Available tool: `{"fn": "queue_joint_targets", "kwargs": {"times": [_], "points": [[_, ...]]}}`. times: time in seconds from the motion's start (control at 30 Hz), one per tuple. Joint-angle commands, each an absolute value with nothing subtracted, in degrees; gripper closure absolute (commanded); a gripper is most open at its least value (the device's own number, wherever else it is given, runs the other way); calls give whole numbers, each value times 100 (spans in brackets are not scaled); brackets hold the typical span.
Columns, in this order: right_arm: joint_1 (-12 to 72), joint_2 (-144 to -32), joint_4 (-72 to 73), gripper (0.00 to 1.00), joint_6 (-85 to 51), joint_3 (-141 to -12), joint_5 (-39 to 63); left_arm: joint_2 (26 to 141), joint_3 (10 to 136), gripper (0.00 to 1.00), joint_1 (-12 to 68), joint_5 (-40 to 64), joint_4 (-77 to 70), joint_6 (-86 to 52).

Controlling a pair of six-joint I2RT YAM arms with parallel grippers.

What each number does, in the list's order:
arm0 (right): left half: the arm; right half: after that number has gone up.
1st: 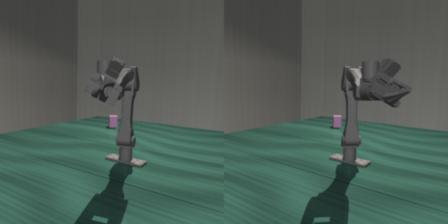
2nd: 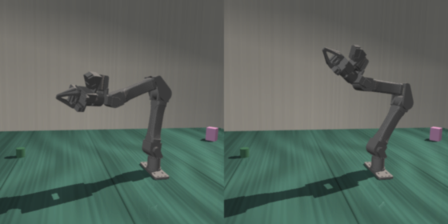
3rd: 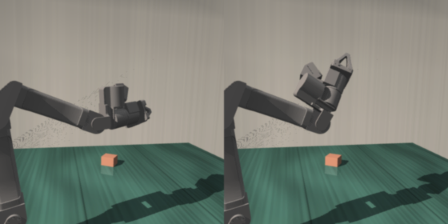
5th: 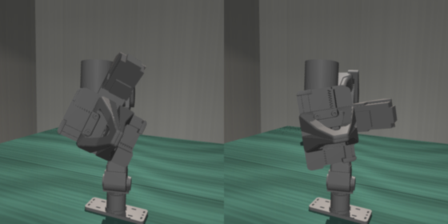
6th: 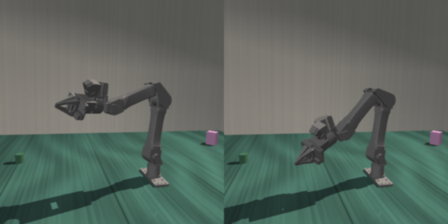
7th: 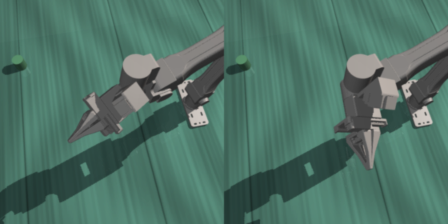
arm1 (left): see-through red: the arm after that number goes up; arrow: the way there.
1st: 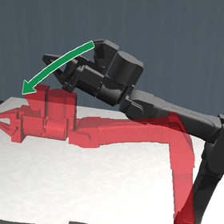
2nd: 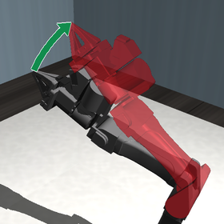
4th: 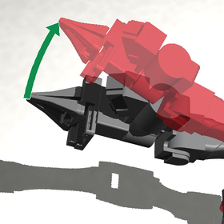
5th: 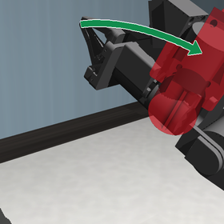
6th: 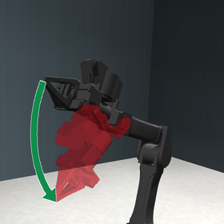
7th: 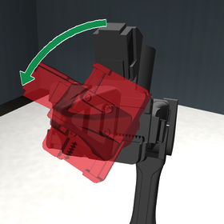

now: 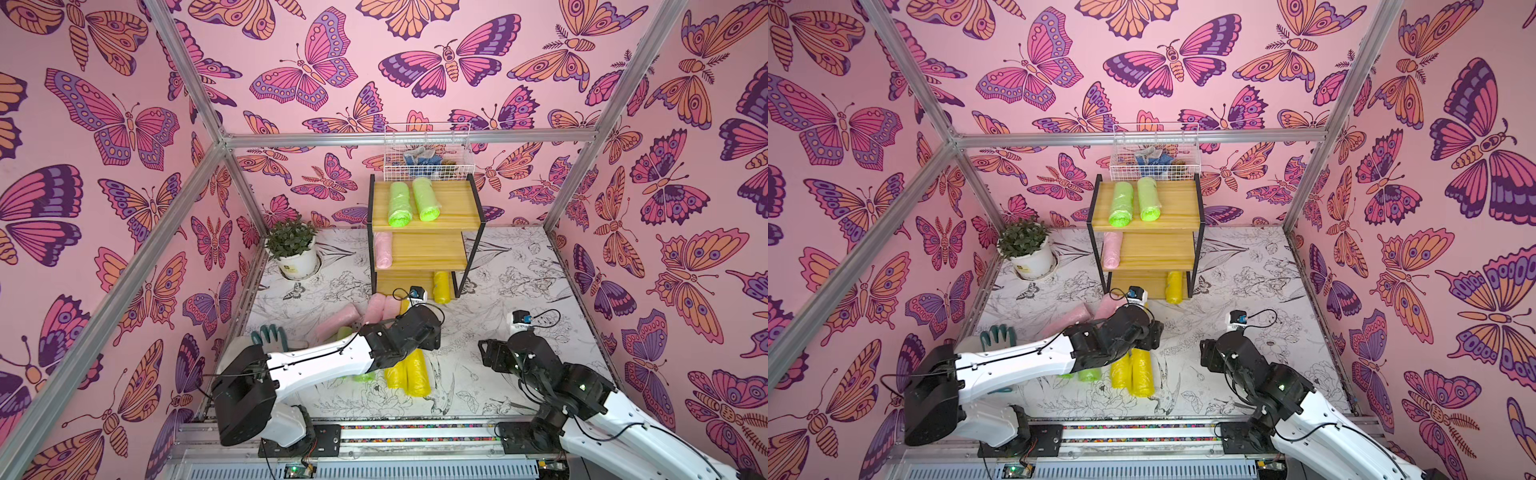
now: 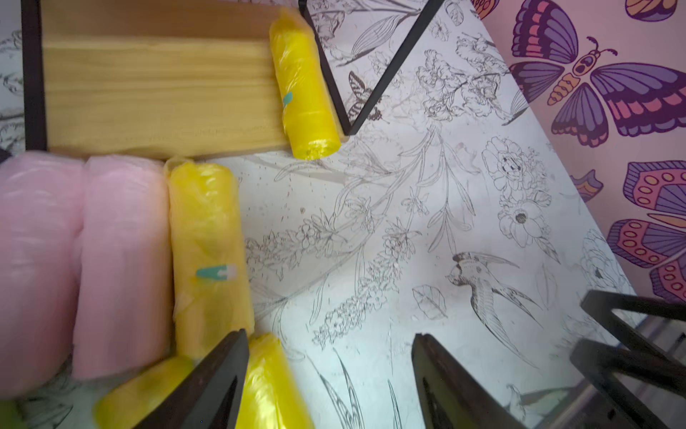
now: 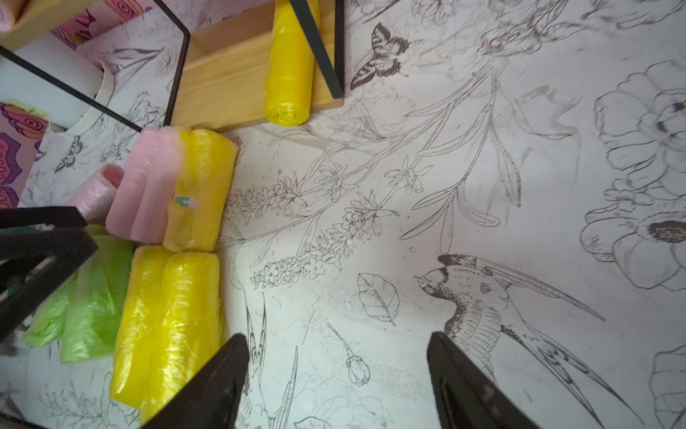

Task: Sort the rolls of trash bags by color and place them on the shelf
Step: Place the roll of trash bags on the shelf, then pick up the roll of trash bags from the center of the board.

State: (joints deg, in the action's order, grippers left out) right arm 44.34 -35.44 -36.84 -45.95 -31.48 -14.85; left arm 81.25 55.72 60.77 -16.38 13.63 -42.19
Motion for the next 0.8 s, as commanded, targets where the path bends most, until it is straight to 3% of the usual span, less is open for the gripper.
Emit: {"fn": "queue_joint_targets", "kwargs": {"times": [0.0, 0.37, 0.53, 0.77], "points": [[4517, -3889, -3446, 10, -4849, -3387, -743, 7644, 5289, 24, 6082, -1326, 2425, -4734], [6540, -5557, -1582, 3, -6511, -3569, -1259, 5835, 4582, 22, 6049, -1651, 3237, -5375], [7113, -6762, -892, 7, -6942, -3760, -1432, 5374, 4411, 22, 6002, -1626, 3601, -5655], [7674, -7546, -1411, 14, -6995, -4369, -1865, 4592, 4139, 22, 5993, -1702, 3909, -6017]]}}
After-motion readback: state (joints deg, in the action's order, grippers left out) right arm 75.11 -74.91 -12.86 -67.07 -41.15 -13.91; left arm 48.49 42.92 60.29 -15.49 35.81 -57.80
